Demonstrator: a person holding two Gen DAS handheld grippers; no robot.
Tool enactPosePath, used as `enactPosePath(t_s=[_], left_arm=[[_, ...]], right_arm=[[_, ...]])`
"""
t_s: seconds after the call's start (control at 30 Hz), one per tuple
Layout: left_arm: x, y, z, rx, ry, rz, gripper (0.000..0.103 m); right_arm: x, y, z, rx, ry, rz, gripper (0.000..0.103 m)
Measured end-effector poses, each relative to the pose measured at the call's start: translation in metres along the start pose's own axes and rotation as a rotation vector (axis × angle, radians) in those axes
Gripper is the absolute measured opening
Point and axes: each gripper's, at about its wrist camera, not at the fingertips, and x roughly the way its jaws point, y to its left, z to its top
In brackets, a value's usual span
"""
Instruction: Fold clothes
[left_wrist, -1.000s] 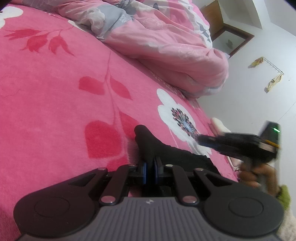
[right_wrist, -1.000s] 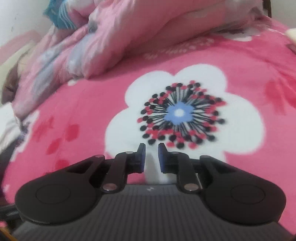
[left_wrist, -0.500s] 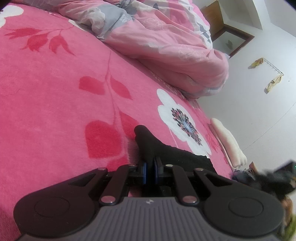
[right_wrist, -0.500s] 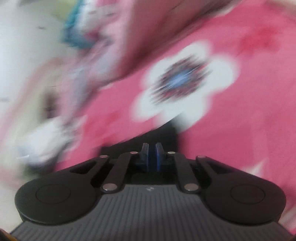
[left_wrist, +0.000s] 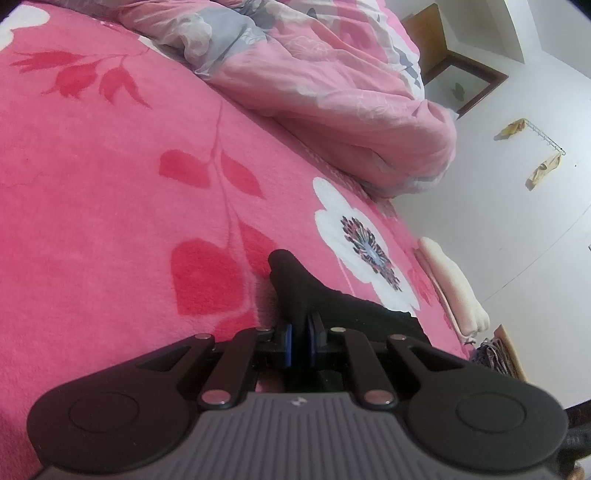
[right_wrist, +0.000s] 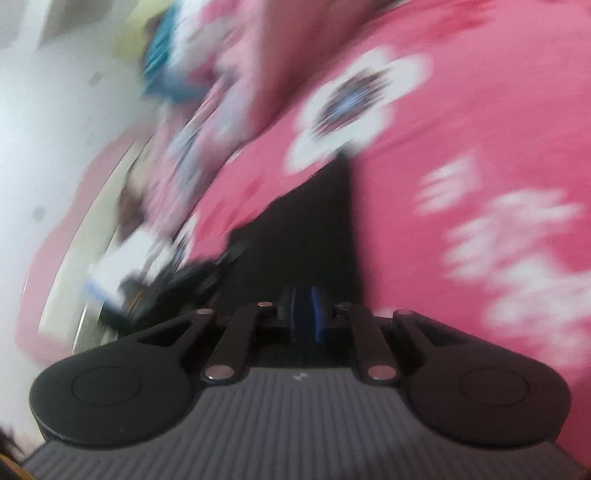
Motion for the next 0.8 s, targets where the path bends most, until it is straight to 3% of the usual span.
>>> enactPosePath(t_s=[0.1,0.13,0.2,0.27,0.33,0.4,0.57,0.67,0.7,0.8], left_arm=[[0.0,0.001,0.0,-0.004,-0.001,-0.004,0.01],[-0.001,0.001,0.0,-0.006,-0.001,-0.006,0.01],[-0.001,0.002,0.0,-0.012,-0.001,-0.012,0.01],[-0.001,0.003,0.0,-0.02,0.0,-0.018,0.01],[-0.001,0.004,0.0,-0.025,0.001,-0.022,0.01],[-0.001,0.004,0.001,-0.027,0.001,-0.024,0.01],[-0.002,0.004,0.001,-0.029,0.0,-0.027,0.01],[-0.002,0.005,0.001,-0.032,0.0,-0.029,0.01],[-0.003,0.005,0.001,-0.032,0.0,-0.031,0.01],[-0.004,0.005,0.001,-0.034,0.0,-0.036,0.011]], right_arm=[[0.02,-0.001,-0.013,-0.002,0.028,-0.056,0.007],[0.013,-0.015,-0.017,0.068,0.004,-0.04,0.0],[-0.013,-0.043,-0.029,0.227,-0.066,-0.018,0.0],[-0.049,-0.055,-0.043,0.281,-0.15,-0.122,0.0],[-0.078,-0.051,-0.057,0.312,-0.202,-0.149,0.006],[-0.084,-0.029,-0.062,0.263,-0.214,-0.151,0.006],[-0.028,0.024,-0.045,0.116,-0.093,0.016,0.01],[0.006,0.022,-0.045,0.099,-0.008,-0.051,0.009],[0.003,0.012,-0.052,0.132,-0.01,-0.068,0.003],[-0.038,-0.006,-0.081,0.258,-0.057,-0.07,0.002]])
